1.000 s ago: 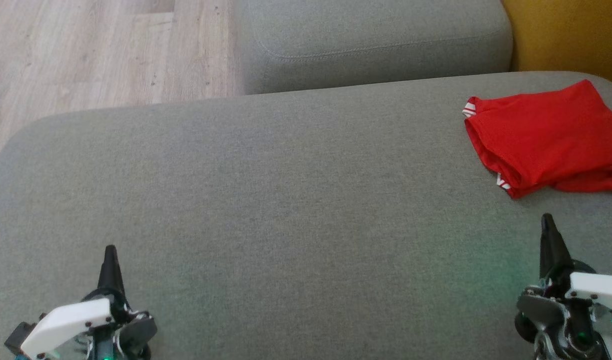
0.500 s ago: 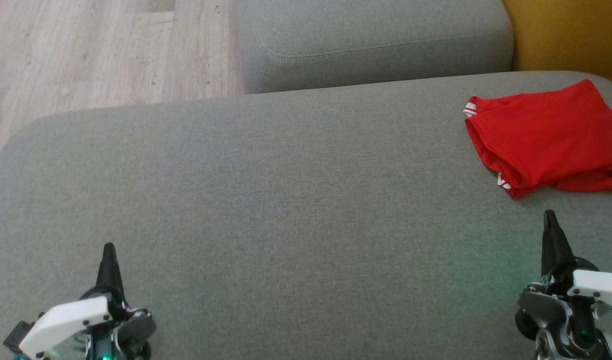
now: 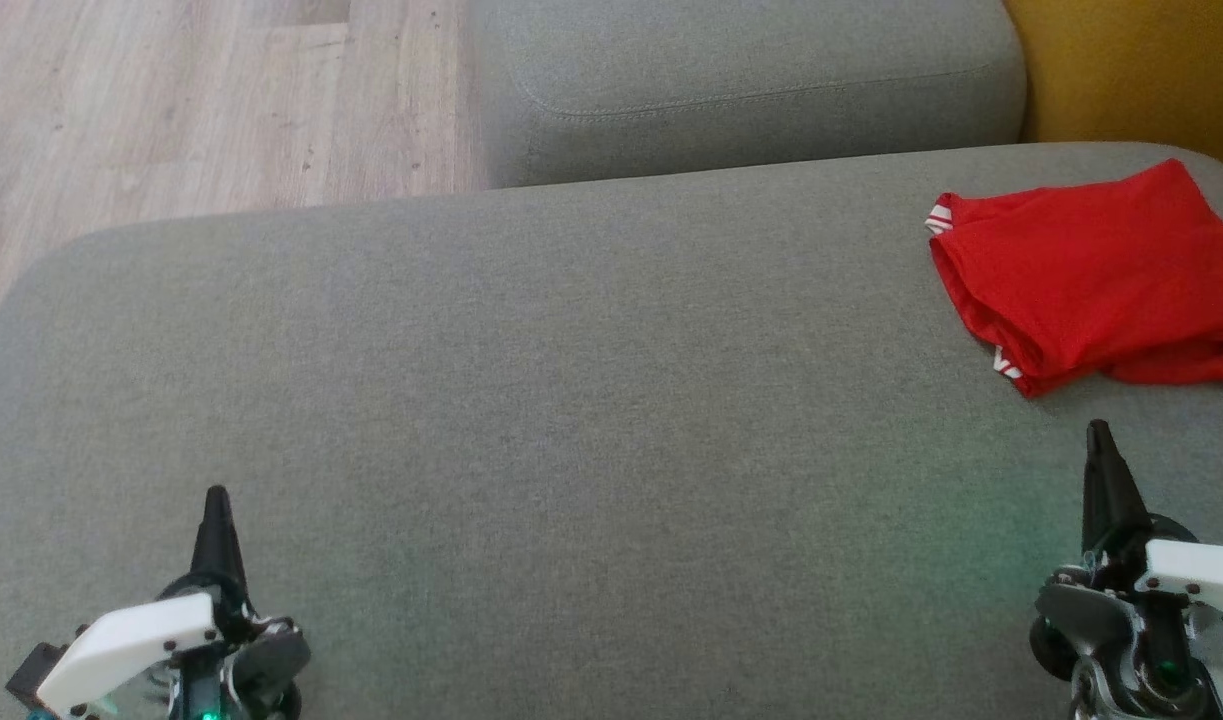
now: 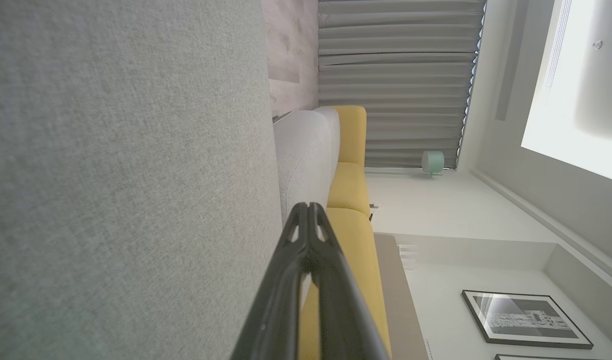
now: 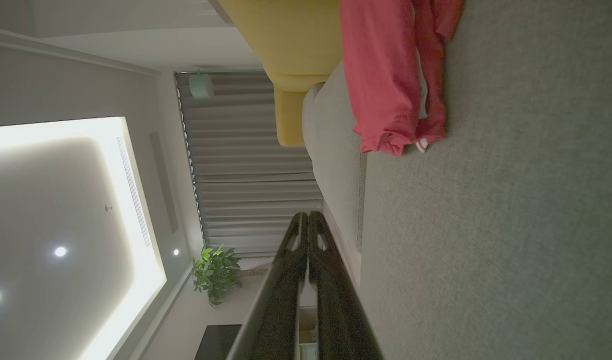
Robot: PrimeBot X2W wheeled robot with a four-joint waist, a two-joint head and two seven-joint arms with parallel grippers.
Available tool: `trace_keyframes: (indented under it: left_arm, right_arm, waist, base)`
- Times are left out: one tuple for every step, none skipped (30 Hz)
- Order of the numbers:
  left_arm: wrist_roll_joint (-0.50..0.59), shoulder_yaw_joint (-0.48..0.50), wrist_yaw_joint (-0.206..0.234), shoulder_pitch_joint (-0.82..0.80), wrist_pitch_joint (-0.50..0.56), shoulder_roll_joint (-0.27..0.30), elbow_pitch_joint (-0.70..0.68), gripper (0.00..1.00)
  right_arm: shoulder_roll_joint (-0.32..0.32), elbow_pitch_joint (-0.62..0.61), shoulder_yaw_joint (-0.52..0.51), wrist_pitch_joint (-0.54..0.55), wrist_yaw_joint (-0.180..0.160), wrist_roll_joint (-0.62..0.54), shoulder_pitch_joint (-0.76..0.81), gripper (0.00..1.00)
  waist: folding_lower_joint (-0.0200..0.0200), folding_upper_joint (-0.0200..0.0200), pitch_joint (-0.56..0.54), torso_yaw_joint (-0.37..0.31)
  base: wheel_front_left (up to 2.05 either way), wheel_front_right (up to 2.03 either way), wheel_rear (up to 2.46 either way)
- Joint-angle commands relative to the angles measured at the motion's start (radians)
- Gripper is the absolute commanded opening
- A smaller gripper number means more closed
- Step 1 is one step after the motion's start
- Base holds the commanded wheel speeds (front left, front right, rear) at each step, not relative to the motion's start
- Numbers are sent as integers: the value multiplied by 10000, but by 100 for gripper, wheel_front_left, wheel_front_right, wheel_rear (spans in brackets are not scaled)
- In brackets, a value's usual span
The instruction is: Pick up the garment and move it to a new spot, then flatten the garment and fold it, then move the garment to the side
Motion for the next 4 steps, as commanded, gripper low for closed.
trace_keyframes:
  left_arm:
    - [67, 370, -65, -482, 56, 98, -278, 0]
    - [70, 373, -65, -482, 59, 95, -277, 0]
    - [72, 376, -65, -483, 61, 93, -277, 0]
    - [75, 379, -65, -483, 64, 91, -277, 0]
  right_arm:
    - [-56, -376, 176, 54, -7, 30, -508, 0]
    - [-55, -376, 175, 56, -7, 28, -508, 0]
    - [-54, -376, 173, 57, -7, 27, -508, 0]
    - [-53, -376, 171, 58, -7, 26, -508, 0]
  waist:
    - [0, 0, 0, 0]
    - [0, 0, 0, 0]
    - [0, 0, 0, 0]
    - [0, 0, 0, 0]
  base:
    - [0, 0, 0]
    - [0, 0, 0]
    - [0, 0, 0]
    - [0, 0, 0]
